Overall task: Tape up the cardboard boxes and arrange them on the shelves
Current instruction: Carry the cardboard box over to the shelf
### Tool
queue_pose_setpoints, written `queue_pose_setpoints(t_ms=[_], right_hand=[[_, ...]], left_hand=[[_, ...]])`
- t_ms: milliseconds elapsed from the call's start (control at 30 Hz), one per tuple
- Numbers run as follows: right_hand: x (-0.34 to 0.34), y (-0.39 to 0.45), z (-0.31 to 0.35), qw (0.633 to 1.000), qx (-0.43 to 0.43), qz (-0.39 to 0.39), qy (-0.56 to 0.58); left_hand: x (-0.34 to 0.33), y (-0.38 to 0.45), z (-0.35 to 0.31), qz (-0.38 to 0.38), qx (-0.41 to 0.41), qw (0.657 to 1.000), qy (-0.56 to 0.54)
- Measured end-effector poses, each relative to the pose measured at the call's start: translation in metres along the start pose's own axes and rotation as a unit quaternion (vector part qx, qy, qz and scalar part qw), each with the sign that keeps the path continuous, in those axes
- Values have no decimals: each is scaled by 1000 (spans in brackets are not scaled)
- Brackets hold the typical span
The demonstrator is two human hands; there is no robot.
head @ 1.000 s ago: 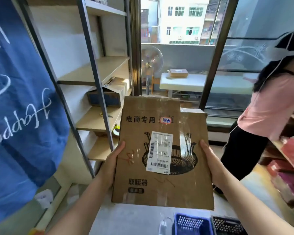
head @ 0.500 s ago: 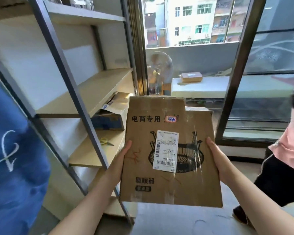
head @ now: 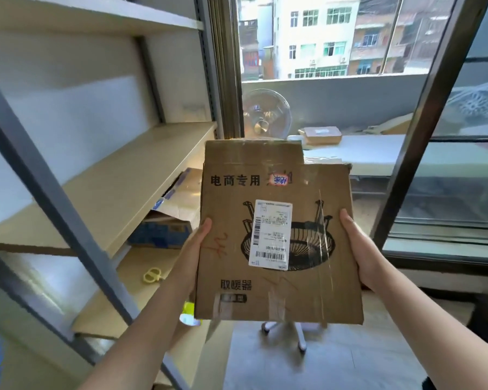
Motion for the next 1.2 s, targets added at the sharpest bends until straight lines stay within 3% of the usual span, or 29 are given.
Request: queue_pose_setpoints(t_ms=[333, 633, 867, 1033, 1100, 1200], right_hand=[[-87, 124, 12, 997, -21, 27, -63], [-118, 208, 51, 995, -69, 44, -57], [-155, 277, 121, 990, -108, 74, -56], [-211, 320, 176, 985, -101, 124, -62], [-240, 329, 191, 981, -96, 151, -69], [-288, 333, 199, 975, -111, 184, -49]], left_hand=[[41, 139, 11, -67, 27, 997, -38], [23, 208, -24, -97, 16, 995, 27], [1, 271, -129, -110, -114, 964, 213], [-29, 254, -222, -110, -212, 941, 238], [-24, 252, -251, -152, -233, 916, 290], [14, 236, -274, -280, -238, 883, 292]])
Point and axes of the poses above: each hand's wrist, its own y-axis towards the middle knuckle, its own x-axis out of the back of the hand, z = x × y, the point moved 8 cm from there along y, towards the middle knuckle, and after that the axes turned 11 degrees about -z, right-handed, at the moved point
